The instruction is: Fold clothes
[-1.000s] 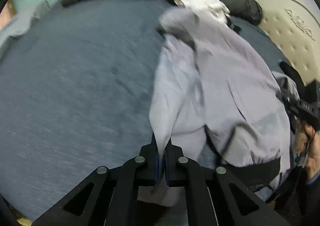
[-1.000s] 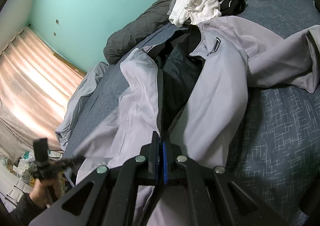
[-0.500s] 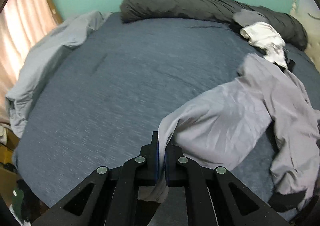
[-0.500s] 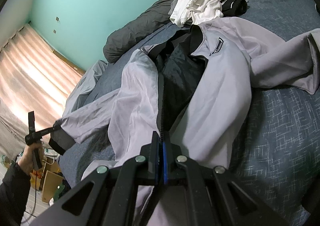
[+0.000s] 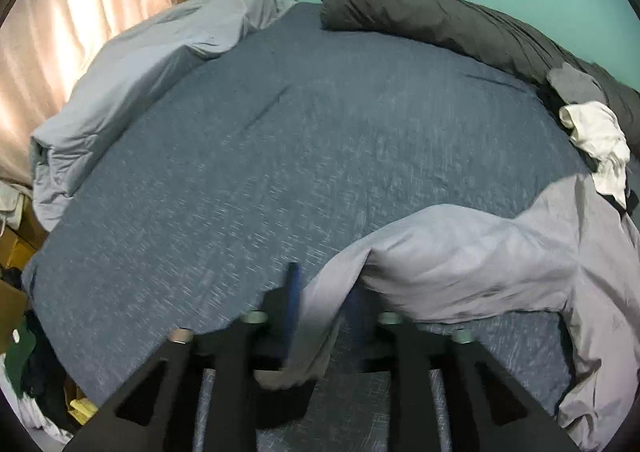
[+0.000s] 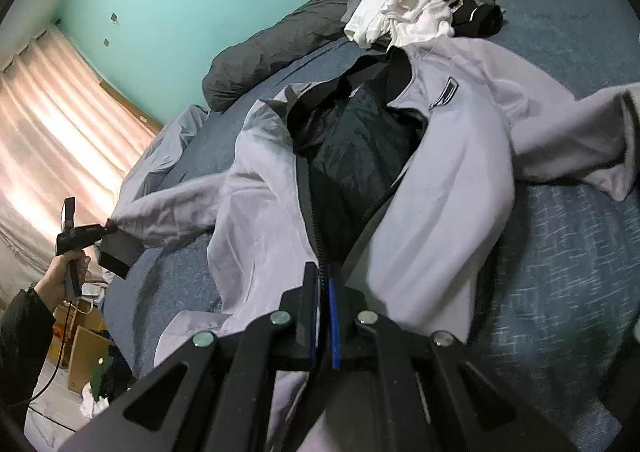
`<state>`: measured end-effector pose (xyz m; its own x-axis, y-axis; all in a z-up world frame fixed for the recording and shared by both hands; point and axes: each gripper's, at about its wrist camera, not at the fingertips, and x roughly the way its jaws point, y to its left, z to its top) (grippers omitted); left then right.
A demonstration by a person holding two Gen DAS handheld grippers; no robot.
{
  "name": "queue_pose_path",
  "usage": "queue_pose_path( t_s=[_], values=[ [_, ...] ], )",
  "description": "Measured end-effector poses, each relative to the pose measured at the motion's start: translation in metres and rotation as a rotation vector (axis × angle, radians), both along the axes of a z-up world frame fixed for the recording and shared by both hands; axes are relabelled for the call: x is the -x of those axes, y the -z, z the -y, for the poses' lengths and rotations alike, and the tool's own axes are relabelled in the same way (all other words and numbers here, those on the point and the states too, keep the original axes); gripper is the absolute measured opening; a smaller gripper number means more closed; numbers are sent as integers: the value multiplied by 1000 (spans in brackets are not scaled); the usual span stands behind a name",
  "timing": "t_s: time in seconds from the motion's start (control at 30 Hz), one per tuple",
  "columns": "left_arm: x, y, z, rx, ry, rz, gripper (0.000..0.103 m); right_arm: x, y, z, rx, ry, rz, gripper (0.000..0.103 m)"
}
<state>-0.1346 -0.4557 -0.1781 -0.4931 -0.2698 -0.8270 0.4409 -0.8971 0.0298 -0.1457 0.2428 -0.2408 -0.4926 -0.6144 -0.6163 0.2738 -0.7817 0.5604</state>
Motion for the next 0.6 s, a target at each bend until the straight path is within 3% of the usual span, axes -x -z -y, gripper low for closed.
queue_pose_path(
  t_s=[0.03,0.17,0.37,0.47,0.53,0.6],
  values=[
    [-2,1,1,-2,2,-5,56,-1,-2,-3,5,8,2,6],
    [-13,-5,4,-1,-11,-21,57,-4,-19,-23,7,53,-3,6],
    [-26,-22,-28,-46,101,-60,57,-13,-54,-60,-45,113,-53,10],
    [-33,-22,-53,-148,165,-75,60,-23,-67,-91,-83,158,-64,20],
    [-38,-20,-76,-185,209,-70,61,-27,-70,-116,-98,194,-41,37],
    [-40,-15,-101,-221,262,-64,61,-31,-71,-138,-118,222,-20,38]
  ],
)
